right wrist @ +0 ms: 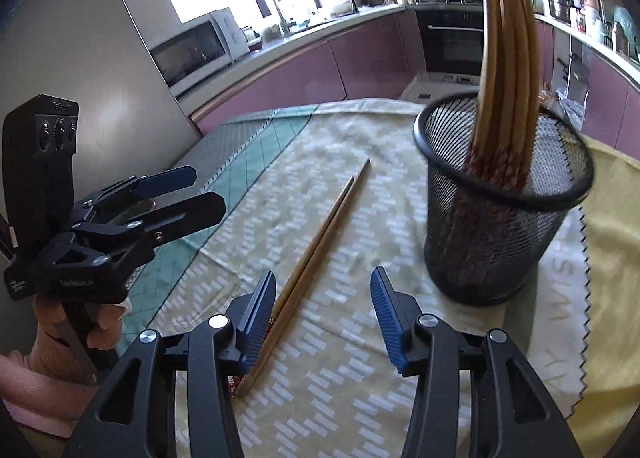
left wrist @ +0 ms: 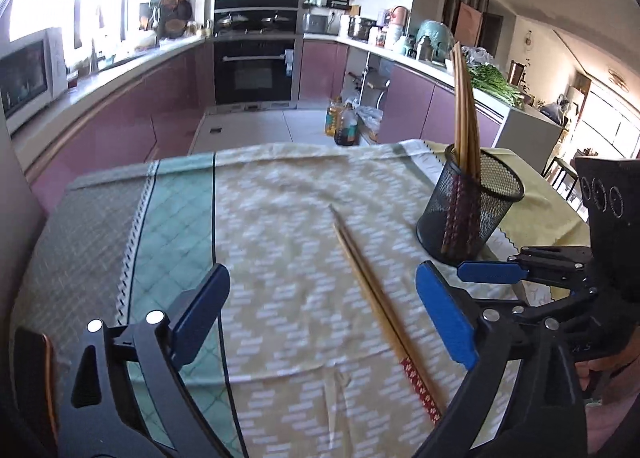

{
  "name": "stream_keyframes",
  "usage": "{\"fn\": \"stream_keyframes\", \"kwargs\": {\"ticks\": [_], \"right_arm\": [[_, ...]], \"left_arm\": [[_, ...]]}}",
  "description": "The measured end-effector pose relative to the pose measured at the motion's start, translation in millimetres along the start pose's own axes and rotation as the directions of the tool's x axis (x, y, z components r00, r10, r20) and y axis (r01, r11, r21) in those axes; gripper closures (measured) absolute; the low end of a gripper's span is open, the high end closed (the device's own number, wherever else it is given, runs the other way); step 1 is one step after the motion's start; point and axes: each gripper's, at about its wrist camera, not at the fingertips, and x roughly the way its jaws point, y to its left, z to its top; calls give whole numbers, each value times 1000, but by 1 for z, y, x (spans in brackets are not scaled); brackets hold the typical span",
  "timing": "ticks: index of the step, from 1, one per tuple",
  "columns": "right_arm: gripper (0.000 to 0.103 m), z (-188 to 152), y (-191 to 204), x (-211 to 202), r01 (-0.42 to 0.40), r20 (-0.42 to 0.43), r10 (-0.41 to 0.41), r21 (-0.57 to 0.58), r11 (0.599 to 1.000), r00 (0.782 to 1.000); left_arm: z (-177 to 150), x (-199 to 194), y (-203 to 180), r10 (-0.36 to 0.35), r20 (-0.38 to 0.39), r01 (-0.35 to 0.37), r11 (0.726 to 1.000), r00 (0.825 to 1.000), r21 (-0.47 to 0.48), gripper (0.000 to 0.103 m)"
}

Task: Organize utensils
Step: 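Move both grippers toward the last two chopsticks on the cloth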

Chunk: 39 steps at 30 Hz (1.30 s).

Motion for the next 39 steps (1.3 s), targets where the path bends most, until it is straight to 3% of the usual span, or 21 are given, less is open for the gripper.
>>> {"fn": "stream_keyframes", "kwargs": {"ticks": [5,24,32,39], "right_arm": [[56,-6,5,15,29,-30,-30,-6,1000,999],[65,-9,19,29,116,-57,-119,-62,991,991],[79,-7,12,28,95,-70,-95,-14,995,993],[81,-9,1,25,55,-80,-51,42,998,995]], "left_arm": [[-18,9,12,6,-43,-8,999,999,-39,10],[-32,8,10,19,-60,-22,999,998,-46,14],[-31,12,9,13,-73,-15,999,997,-36,17],[-28,25,0,-7,-100,6,1000,995,-1,23]]}}
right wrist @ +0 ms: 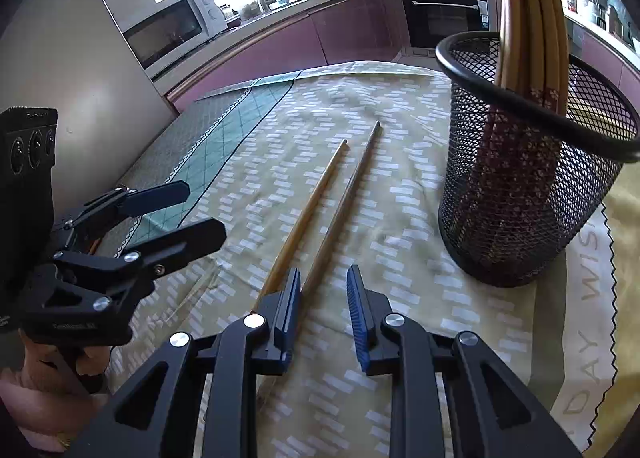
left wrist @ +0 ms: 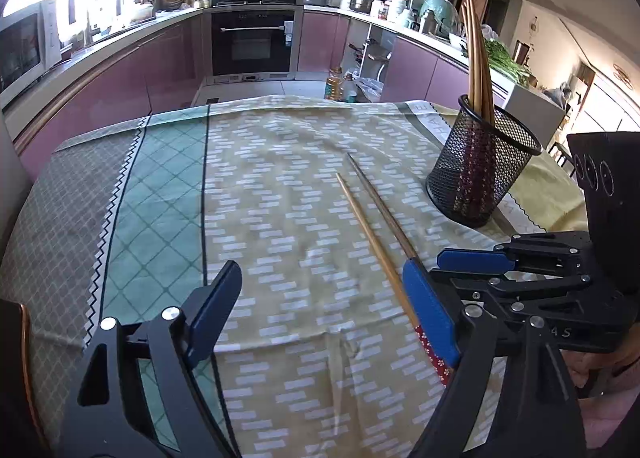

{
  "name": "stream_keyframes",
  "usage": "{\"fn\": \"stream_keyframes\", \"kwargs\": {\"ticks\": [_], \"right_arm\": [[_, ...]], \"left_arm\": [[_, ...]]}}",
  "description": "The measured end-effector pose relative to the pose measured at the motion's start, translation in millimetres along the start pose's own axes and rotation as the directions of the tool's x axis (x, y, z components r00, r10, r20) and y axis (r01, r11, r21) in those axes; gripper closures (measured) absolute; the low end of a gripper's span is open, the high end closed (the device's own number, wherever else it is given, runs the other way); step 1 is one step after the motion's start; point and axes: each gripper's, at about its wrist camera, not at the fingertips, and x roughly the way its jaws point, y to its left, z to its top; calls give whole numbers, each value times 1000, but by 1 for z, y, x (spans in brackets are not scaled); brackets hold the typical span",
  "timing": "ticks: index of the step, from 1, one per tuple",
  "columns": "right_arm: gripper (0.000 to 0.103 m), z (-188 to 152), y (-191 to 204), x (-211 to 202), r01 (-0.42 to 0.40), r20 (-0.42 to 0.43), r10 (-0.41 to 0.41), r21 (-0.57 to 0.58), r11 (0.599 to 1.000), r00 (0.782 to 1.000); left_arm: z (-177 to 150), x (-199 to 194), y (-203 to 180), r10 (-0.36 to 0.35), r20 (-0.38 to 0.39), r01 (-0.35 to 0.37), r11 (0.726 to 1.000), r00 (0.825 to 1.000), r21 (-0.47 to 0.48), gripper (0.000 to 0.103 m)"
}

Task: Organize utensils
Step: 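Move both grippers toward the last two chopsticks on the cloth, then grasp a chopstick with the left gripper while the right gripper grasps the other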

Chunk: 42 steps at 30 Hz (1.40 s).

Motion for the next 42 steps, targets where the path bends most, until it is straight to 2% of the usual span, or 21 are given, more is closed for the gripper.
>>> {"fn": "stream_keyframes", "kwargs": {"ticks": [8,10,14,16,17,20,25,30,32,38,42], "right_arm": [[84,-3,-2,-3,-4,-8,4,-1,1000,1000],[86,-3,-4,-5,2,-12,-2,-1,1000,1000],[86,-4,-6,-8,16,-17,-16,-6,1000,1000],[86,-4,-8,-9,17,-16,-17,-2,1000,1000],[86,-4,-8,-9,19,-16,-19,-2,1000,1000],[85,2,-8,-4,38,-10,-38,-5,999,999],[85,15,-7,10,78,6,-78,-9,997,997],[86,23,-6,19,89,19,-89,1,996,996],[92,23,-8,18,89,21,-89,15,996,996],[97,15,-19,9,32,29,-35,86,996,999],[97,8,-18,-4,6,40,-9,83,997,999]], "left_arm": [[7,20,-20,-23,-45,26,997,999,78,34],[8,25,-24,-28,-60,33,995,998,89,45],[8,37,-30,-33,-96,43,993,995,107,52],[7,42,-31,-37,-114,50,993,993,109,62],[6,45,-30,-42,-122,55,993,992,107,62],[7,48,-31,-40,-121,53,993,992,106,67],[11,52,-24,-45,-129,55,995,991,77,83],[15,56,-17,-60,-131,65,997,990,39,88],[16,56,-17,-61,-129,64,998,990,26,90],[12,55,-19,-76,-126,77,997,989,-2,95],[9,51,-20,-83,-127,82,997,988,-9,95]]}}
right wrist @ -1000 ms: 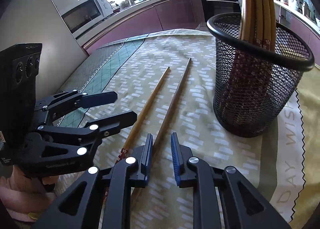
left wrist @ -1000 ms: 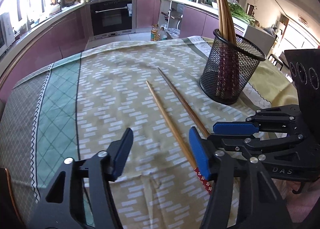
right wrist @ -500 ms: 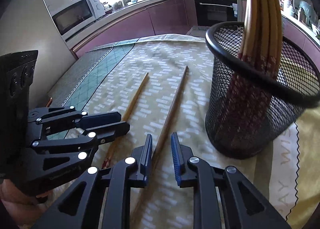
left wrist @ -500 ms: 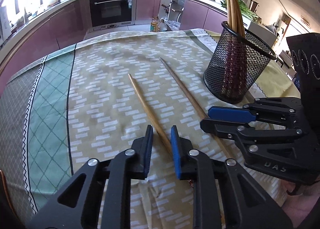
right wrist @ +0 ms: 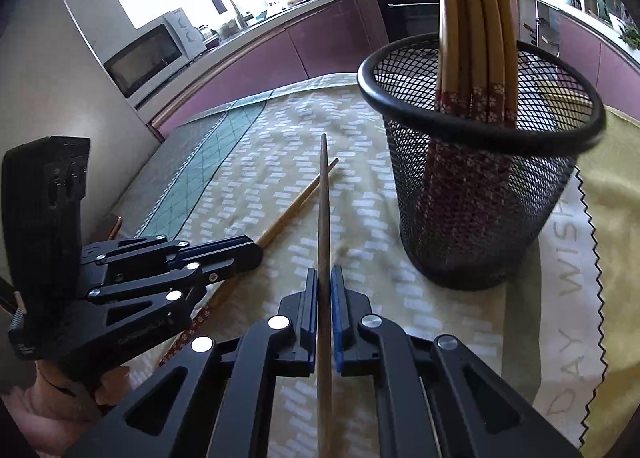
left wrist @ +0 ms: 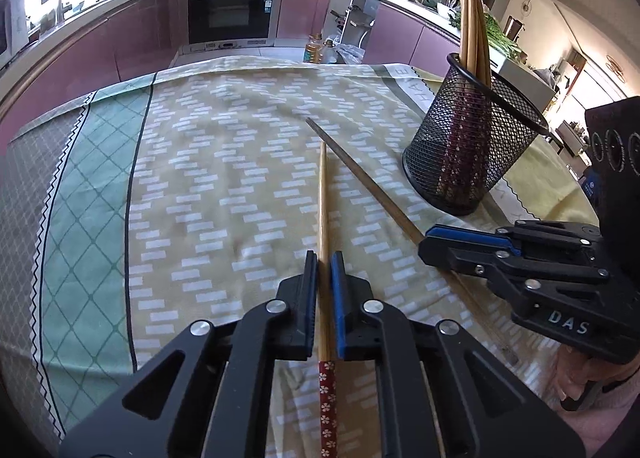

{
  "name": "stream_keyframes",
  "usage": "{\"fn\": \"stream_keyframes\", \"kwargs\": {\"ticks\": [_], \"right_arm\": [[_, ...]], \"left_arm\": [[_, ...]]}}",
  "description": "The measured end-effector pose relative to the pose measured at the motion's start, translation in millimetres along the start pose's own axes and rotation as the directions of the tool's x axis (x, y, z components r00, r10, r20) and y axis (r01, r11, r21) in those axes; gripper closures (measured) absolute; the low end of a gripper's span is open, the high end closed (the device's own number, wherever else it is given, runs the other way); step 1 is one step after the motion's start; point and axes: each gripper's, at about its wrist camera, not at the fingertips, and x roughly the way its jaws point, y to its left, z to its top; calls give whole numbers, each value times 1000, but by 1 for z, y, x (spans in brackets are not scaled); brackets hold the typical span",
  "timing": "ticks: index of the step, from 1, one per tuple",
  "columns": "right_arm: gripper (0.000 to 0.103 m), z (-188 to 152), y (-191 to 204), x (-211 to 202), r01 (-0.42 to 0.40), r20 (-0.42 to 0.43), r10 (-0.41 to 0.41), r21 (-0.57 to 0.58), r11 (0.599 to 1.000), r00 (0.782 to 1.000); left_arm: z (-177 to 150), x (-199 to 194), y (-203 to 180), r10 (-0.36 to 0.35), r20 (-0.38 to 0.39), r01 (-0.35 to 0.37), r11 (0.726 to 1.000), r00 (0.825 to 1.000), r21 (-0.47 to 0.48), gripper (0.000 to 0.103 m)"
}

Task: Organize utensils
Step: 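Grasp a chopstick with the left gripper while the right gripper grasps the other, then lift the left gripper's chopstick over the mesh cup while the right gripper lifts its own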

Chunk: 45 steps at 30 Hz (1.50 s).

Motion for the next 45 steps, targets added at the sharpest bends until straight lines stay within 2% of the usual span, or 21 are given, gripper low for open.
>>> {"fn": "stream_keyframes", "kwargs": {"ticks": [4,9,13,17,19,25,45], "right_arm": [[97,-7,6,1,-26,-39,24,-29,999,999],[96,-9,12,4,3,-49,-6,-66,998,999],[94,-6,14,8,22,-47,-26,-82,996,999],[94,-2,17,13,36,-36,-40,-97,995,999],[95,-2,17,14,37,-32,-40,-97,995,999],[97,-3,12,10,25,-20,-27,-81,996,999],[97,-1,15,-43,-43,89,52,-95,995,995]], "left_arm": [[-3,-3,-4,-1,0,1,1000,1000,9,95],[-4,-1,-10,10,-13,-10,999,1000,45,95],[1,2,-12,5,-22,-3,998,1000,69,88],[6,7,-16,30,-19,-28,995,999,97,88],[7,9,-18,41,-15,-39,994,999,102,92],[7,8,-18,44,-5,-43,996,999,79,95],[13,-44,-33,-55,89,48,995,994,84,95]]}}
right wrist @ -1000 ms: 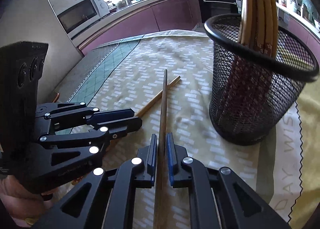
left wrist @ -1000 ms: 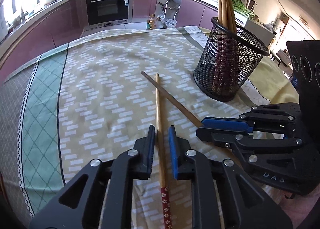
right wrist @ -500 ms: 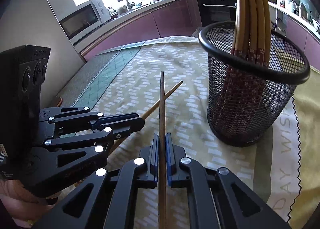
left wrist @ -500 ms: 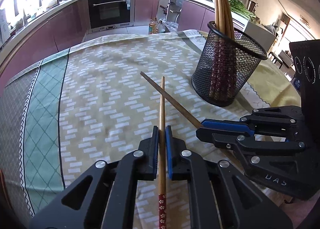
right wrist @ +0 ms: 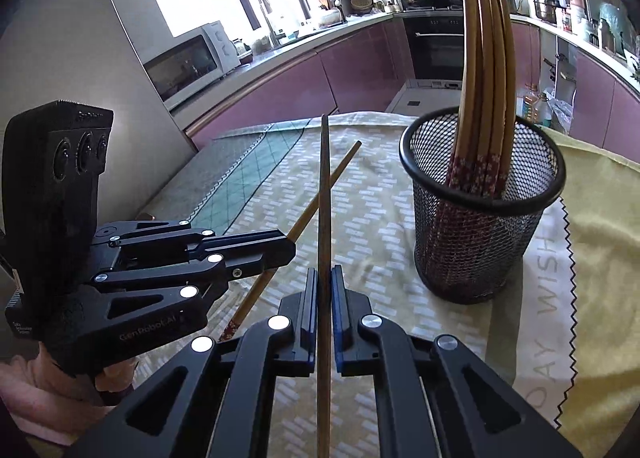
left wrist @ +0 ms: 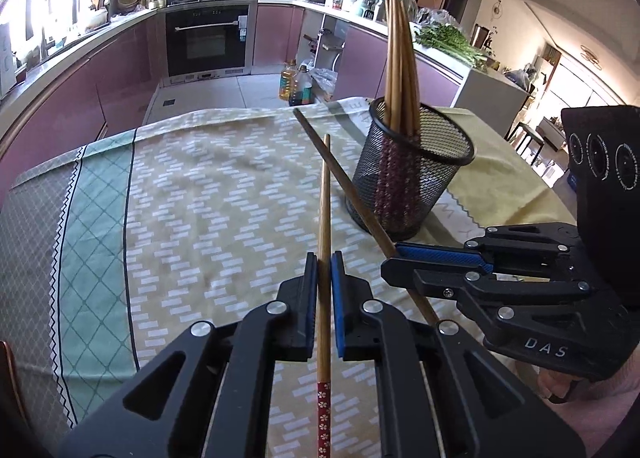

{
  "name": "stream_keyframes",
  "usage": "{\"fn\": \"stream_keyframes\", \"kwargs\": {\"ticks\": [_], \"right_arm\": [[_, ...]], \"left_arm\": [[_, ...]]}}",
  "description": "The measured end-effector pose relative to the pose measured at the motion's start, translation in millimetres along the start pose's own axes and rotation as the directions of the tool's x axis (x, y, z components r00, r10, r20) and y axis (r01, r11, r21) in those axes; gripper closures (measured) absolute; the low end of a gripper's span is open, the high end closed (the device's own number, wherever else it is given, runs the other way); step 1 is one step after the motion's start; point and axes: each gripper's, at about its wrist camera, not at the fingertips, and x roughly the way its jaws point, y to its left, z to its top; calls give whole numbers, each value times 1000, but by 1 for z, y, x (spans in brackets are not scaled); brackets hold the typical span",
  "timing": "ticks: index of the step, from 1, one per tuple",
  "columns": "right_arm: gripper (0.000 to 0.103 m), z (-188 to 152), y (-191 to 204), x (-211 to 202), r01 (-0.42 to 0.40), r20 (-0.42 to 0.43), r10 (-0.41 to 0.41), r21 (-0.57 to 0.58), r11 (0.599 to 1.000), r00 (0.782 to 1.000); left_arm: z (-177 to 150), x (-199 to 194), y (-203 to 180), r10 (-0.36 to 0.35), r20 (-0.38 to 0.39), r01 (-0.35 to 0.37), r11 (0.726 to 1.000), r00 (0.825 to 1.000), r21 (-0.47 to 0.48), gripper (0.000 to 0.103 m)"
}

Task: Organize utensils
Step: 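Lift the left gripper's chopstick over the mesh cup while the right gripper lifts its own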

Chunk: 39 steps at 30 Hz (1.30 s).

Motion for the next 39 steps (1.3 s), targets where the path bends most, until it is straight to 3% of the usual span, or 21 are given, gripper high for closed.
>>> {"fn": "stream_keyframes", "kwargs": {"ticks": [16,39], "right_arm": [[97,5,-6,-45,5,119,-6,4,1000,993],[97,22,-21,-76,29,230,-33,19,999,973]], "left_arm": [[12,-35,-7,-108,59,108,994,992,-4,95],[35,-69,-10,-227,153,230,973,962,-1,95]]}}
